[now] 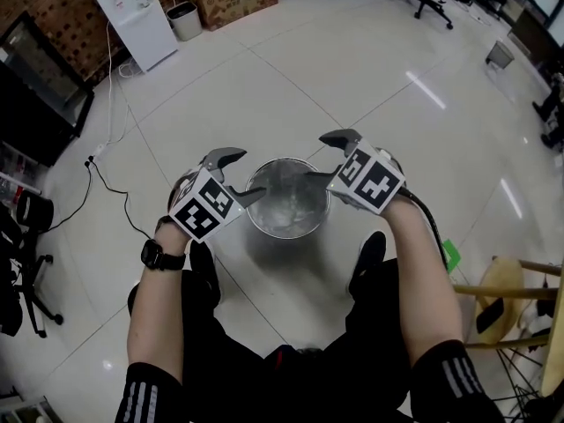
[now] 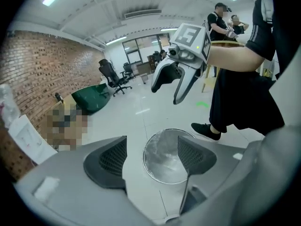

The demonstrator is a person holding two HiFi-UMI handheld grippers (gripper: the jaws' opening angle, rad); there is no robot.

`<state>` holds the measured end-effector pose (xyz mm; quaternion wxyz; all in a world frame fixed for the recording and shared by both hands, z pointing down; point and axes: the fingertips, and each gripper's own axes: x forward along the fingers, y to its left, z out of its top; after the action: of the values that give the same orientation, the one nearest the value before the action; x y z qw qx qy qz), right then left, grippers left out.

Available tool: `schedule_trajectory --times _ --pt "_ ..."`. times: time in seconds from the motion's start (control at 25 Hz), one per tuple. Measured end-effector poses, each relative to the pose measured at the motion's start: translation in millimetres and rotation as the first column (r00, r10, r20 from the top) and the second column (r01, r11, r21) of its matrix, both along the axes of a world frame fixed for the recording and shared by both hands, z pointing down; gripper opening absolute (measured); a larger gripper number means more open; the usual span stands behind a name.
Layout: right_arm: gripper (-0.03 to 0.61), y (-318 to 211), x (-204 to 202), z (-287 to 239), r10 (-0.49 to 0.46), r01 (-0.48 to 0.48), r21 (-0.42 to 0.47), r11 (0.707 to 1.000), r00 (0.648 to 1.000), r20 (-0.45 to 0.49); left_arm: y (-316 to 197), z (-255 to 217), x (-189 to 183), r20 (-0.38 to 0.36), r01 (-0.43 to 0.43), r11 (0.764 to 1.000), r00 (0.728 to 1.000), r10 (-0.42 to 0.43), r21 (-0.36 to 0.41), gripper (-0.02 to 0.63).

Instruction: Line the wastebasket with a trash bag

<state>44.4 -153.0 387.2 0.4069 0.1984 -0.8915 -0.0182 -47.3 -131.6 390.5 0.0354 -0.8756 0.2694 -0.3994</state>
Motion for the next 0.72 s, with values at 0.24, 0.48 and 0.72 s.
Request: schedule_trajectory --times 0.24,0.48,0.72 --pt "0.230 6.0 -32.6 -13.0 -0.056 0.055 0.048 0.997 0.998 0.021 2.4 -9.1 19.3 -0.057 -0.025 0.999 0.998 0.026 0.025 0.329" --pt "0.023 -1.8 -41.9 -20.9 -0.062 0.057 0.051 0.997 0.994 0.093 2.5 -7.1 31.2 -0.101 -0.116 0.993 0.988 0.113 -0.026 0.324" --pt "0.008 -8.9 -36.1 -14.9 -0.047 0.050 -0.016 0.999 0.986 0.160 -5.3 -16.5 16.4 -0.135 -0.106 0.994 0.985 0.105 0.000 0.324"
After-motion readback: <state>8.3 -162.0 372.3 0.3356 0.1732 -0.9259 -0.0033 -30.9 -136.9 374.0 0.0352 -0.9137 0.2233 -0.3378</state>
